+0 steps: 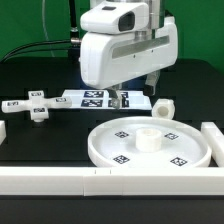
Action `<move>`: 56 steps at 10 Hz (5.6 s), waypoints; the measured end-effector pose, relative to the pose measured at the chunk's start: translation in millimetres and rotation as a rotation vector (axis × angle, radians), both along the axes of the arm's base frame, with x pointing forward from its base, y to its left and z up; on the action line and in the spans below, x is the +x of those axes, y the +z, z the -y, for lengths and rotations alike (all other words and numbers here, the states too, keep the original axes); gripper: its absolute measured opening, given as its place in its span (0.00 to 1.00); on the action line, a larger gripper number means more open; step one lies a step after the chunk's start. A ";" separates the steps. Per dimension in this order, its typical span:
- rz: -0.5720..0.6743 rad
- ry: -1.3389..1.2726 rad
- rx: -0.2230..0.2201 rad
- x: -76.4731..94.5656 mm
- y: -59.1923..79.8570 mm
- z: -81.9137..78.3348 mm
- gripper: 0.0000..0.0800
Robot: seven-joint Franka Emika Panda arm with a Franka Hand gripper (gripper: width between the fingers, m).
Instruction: Assemble round table
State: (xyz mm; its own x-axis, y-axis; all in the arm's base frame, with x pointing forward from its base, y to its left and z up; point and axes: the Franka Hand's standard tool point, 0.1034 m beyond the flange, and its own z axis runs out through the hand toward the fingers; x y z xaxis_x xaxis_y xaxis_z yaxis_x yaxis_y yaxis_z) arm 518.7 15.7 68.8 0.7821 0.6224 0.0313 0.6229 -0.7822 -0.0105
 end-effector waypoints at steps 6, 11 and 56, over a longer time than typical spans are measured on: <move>-0.059 -0.671 0.043 -14.3 -3.6 -20.9 0.81; -0.101 -0.995 0.076 -21.0 -8.7 -39.6 0.81; -0.560 -0.754 0.111 14.4 38.4 -51.0 0.51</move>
Offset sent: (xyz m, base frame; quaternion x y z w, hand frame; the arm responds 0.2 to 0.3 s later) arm -0.0076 0.0152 -0.0065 -0.0183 0.0064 0.3190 0.9476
